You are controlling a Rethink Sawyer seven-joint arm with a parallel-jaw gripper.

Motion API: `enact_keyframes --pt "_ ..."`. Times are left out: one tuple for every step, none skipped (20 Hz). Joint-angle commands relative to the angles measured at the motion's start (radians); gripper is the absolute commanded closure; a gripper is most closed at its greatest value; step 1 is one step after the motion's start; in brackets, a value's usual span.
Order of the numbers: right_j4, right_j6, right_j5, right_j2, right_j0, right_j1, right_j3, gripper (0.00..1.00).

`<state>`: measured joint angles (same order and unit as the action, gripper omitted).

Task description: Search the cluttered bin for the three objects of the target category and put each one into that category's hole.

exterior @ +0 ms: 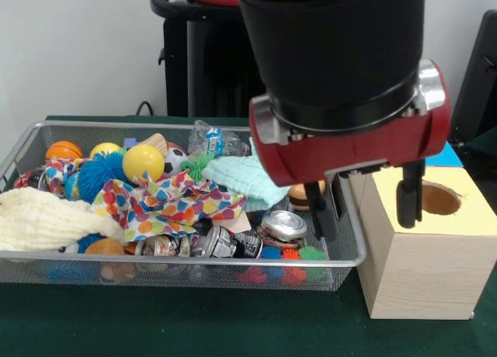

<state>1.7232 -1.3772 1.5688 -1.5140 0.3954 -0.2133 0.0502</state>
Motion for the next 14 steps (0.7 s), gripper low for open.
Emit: enact_keyframes --pt "0.052 0.365 -0.092 -0.162 0.051 -0.029 -0.009 0.00" --pt "0.054 0.366 -0.094 -0.164 0.052 -0.028 -0.009 0.00" --pt "0.057 0.365 -0.096 -0.167 0.052 -0.028 -0.009 0.00" --pt "0.062 0.366 -0.097 -0.171 0.053 -0.028 -0.009 0.00" --pt "0.068 0.367 -0.095 -0.178 0.054 -0.028 -0.008 0.00" --pt "0.074 0.369 -0.097 -0.183 0.056 -0.028 -0.008 0.00" --pt "0.074 0.369 -0.097 -0.186 0.056 -0.027 -0.008 0.00" --pt "0.074 0.369 -0.096 -0.190 0.057 -0.026 -0.008 0.00" --pt "0.068 0.367 -0.098 -0.185 0.056 -0.024 -0.008 0.00" --pt "0.063 0.360 -0.099 -0.179 0.053 -0.024 -0.008 0.00" --pt "0.053 0.353 -0.095 -0.170 0.050 -0.024 -0.008 0.00" --pt "0.040 0.341 -0.100 -0.152 0.047 -0.025 -0.008 0.00" --pt "0.022 0.333 -0.098 -0.137 0.044 -0.026 -0.008 0.00" --pt "0.013 0.327 -0.102 -0.126 0.041 -0.028 -0.008 0.00"
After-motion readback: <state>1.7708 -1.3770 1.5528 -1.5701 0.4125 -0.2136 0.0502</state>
